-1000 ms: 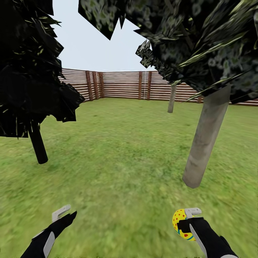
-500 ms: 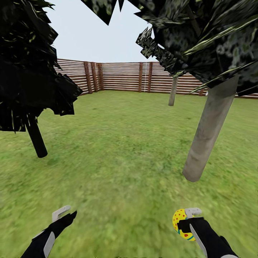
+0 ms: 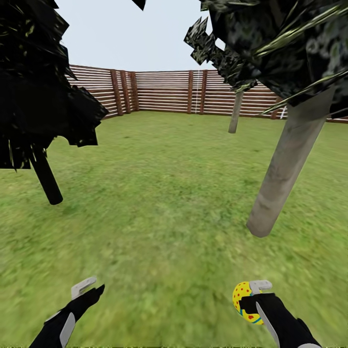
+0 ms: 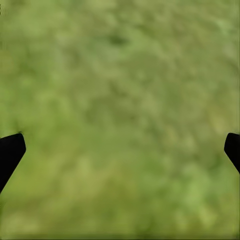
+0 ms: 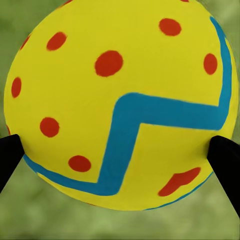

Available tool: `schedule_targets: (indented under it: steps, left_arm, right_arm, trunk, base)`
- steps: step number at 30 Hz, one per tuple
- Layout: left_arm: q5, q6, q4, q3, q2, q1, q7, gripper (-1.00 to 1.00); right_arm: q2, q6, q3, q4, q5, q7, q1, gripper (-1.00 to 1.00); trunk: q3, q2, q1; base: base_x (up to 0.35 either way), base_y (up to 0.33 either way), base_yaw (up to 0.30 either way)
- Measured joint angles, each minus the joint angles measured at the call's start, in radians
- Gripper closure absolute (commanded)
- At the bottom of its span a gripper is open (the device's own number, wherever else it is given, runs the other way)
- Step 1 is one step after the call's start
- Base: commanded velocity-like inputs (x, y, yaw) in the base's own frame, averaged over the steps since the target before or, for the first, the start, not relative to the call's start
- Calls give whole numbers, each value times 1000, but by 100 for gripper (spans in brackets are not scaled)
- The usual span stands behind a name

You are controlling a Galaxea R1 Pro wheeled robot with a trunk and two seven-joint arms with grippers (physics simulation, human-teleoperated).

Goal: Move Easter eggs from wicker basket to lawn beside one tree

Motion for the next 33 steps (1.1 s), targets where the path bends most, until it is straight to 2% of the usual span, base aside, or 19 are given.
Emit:
schedule_targets:
  steps: [33]
  left_arm:
    - [-1,0,0,-2,-6,0,-5,-100]
  right_arm:
    - [0,3,3,-1,0,0,0,100]
  trunk:
    - [-128,-8,15]
  base:
    - [0,0,0]
